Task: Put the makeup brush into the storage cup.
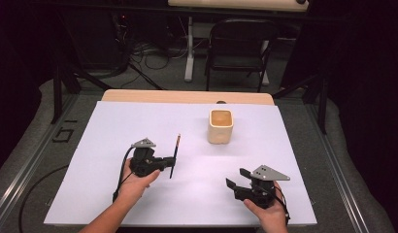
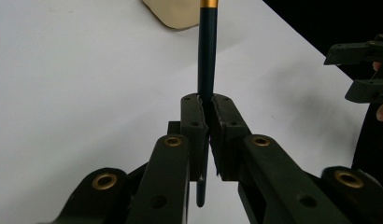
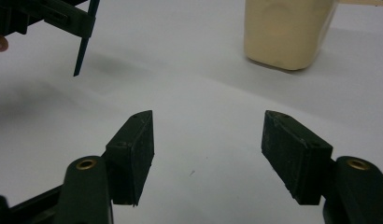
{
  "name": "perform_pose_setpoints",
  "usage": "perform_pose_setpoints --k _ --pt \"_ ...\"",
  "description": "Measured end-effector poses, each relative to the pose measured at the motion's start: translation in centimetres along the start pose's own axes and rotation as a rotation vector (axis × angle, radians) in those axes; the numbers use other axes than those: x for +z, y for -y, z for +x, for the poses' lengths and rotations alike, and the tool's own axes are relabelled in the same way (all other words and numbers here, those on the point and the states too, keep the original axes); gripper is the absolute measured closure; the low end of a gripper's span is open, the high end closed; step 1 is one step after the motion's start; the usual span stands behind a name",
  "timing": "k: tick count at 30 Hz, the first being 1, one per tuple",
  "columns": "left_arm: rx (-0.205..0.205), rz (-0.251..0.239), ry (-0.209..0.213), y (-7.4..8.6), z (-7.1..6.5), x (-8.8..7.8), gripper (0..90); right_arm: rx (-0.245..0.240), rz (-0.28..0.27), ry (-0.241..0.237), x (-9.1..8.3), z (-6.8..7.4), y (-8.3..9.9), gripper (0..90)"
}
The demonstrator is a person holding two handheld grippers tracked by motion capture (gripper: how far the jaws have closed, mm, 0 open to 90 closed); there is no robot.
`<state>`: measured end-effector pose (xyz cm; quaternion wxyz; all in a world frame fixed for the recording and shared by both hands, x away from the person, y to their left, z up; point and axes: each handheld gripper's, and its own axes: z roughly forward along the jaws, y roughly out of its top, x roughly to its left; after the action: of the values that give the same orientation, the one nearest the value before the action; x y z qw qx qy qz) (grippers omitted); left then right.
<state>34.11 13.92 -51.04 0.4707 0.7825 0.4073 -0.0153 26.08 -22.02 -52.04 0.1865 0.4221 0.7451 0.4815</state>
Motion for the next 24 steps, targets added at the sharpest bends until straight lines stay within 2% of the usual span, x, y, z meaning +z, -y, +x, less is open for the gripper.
perform_pose_setpoints --k 5,9,12,16,20,24 --pt "-0.007 -0.008 0.017 0.2 0.0 0.1 84.4 0.017 0.017 -0.045 0.1 0.1 -0.8 35.0" --pt "-0.006 -0.018 0.026 0.3 -0.1 0.2 84.4 -0.005 0.016 -0.057 0.4 0.3 -1.5 35.0" --pt "-0.002 -0.018 0.028 0.4 -0.2 0.2 84.5 -0.023 0.017 -0.053 0.8 0.4 -2.2 34.7" --pt "-0.004 -0.018 0.029 0.4 -0.2 0.2 84.4 -0.02 0.022 -0.049 1.3 0.6 -3.2 36.0" --pt "0.0 -0.019 0.031 0.5 -0.2 0.3 84.5 0.008 0.028 -0.054 2.1 0.6 -3.8 38.2" --pt "0.001 -0.018 0.03 0.5 -0.3 0.3 84.4 0.008 0.051 -0.054 3.2 0.8 -4.3 40.6"
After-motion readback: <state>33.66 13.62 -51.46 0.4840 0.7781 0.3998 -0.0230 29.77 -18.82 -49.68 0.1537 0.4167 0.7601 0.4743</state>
